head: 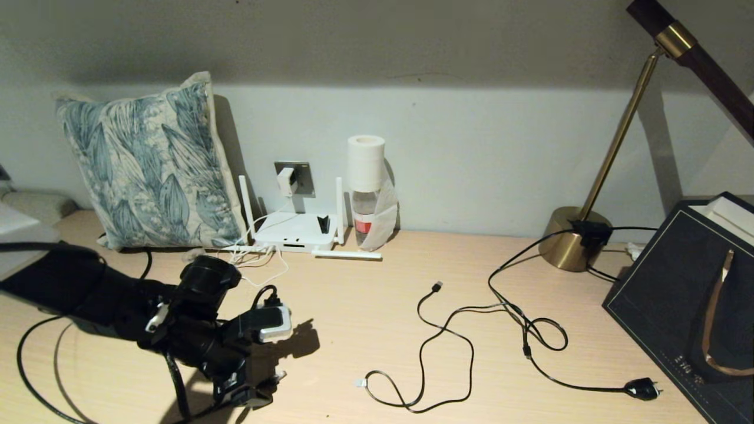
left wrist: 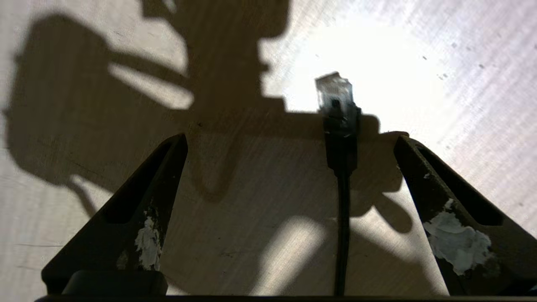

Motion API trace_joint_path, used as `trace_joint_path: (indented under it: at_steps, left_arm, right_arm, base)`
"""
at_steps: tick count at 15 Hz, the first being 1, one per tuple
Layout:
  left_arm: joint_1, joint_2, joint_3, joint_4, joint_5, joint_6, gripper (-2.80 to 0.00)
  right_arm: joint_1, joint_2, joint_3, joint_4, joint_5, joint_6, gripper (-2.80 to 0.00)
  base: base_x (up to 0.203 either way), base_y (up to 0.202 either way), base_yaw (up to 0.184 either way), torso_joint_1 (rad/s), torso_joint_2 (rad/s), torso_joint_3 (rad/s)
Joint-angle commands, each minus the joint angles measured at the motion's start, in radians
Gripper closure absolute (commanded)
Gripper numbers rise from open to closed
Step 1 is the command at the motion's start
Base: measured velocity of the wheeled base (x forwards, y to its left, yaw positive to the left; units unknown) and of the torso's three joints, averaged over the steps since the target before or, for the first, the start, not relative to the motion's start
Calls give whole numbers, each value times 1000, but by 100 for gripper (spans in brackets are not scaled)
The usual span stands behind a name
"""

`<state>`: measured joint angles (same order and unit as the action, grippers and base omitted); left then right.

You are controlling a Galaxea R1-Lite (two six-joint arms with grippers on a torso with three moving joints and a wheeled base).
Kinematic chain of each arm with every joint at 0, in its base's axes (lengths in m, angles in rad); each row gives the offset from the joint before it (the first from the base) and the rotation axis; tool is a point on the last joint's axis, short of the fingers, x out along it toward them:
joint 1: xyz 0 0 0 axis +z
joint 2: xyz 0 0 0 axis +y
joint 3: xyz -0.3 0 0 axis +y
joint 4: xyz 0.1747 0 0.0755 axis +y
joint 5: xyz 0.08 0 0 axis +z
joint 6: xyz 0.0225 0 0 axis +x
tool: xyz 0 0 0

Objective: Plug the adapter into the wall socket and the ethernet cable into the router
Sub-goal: Pick up cable

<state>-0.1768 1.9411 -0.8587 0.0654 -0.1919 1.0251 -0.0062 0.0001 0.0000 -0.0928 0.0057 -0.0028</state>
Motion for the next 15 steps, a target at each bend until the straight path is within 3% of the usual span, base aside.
trace_joint_path:
  at_steps: [1, 15]
  left_arm:
    - [0, 10, 7, -4, -1, 6, 0]
    - [0, -81, 72, -4, -6, 15, 0]
  right_arm:
    - [0, 1, 34, -1, 0, 0, 0]
    - [0, 1, 35, -1, 0, 0, 0]
  base:
    - [0, 0, 0, 0, 0, 0]
    - [0, 0, 0, 0, 0, 0]
